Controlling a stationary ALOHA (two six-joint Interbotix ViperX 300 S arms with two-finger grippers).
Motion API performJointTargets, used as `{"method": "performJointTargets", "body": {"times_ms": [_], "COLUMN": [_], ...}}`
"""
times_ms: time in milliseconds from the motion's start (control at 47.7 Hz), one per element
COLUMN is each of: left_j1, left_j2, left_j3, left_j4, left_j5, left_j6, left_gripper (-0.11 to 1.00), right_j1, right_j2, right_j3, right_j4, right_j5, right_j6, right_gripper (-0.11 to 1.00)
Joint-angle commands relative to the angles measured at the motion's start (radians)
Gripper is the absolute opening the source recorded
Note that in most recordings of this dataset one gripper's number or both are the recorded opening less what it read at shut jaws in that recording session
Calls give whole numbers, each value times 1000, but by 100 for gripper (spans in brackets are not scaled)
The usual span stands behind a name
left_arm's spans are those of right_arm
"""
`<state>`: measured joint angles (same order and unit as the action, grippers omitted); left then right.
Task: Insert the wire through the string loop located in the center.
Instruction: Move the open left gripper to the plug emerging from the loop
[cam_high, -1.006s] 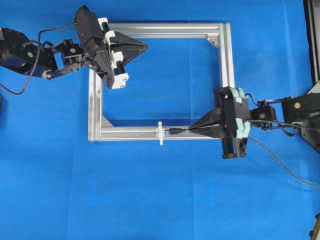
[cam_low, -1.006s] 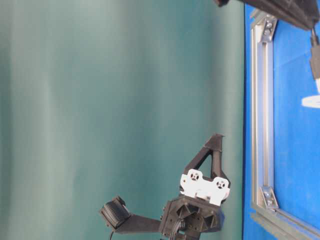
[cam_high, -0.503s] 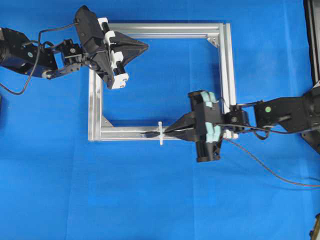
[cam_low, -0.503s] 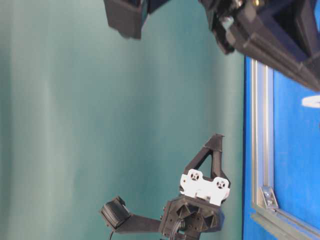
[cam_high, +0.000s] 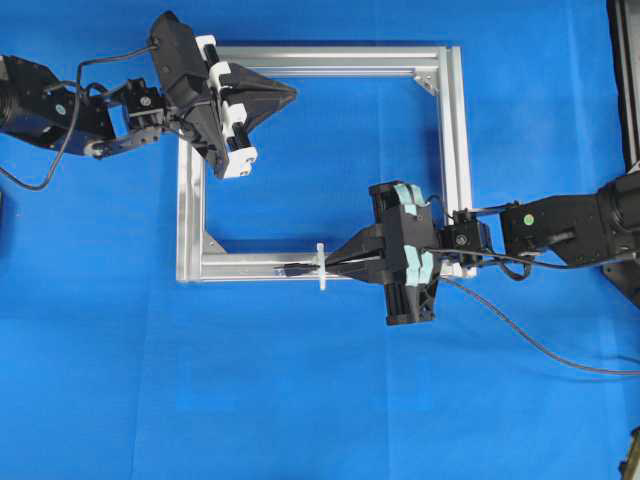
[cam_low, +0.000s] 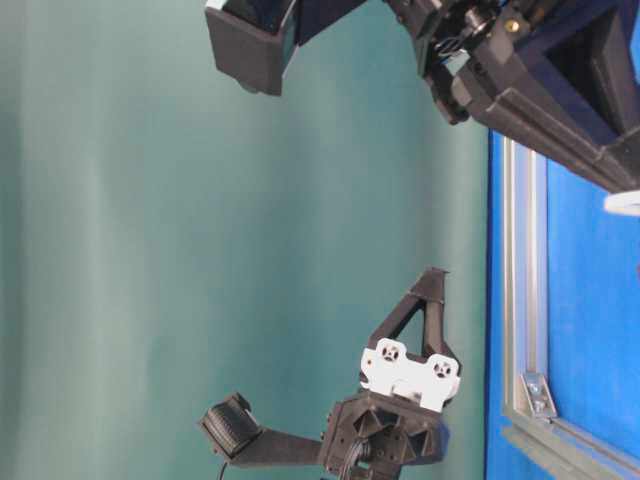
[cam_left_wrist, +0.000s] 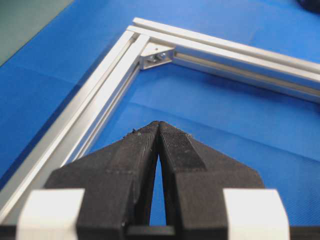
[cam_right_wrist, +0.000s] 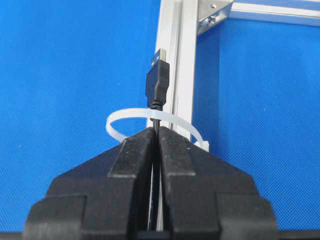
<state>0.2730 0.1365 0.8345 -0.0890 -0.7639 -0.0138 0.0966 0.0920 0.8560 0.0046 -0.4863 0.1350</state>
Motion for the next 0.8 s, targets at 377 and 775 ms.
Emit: {"method": "performJointTargets", "body": {"times_ms": [377, 775], "left_j1": [-244, -399], "left_j2": [-28, -26], "left_j3": [8, 2], "left_j4": [3, 0], "left_j5": [32, 32], "left_j6": [-5, -5], "left_gripper": [0, 0], "right_j1": [3, 2], "right_j2": [-12, -12], "right_j3": [-11, -11], "right_j4": [0, 0], "right_j5": [-11, -11], "right_j6": [-2, -2], "right_gripper": [-2, -2]}}
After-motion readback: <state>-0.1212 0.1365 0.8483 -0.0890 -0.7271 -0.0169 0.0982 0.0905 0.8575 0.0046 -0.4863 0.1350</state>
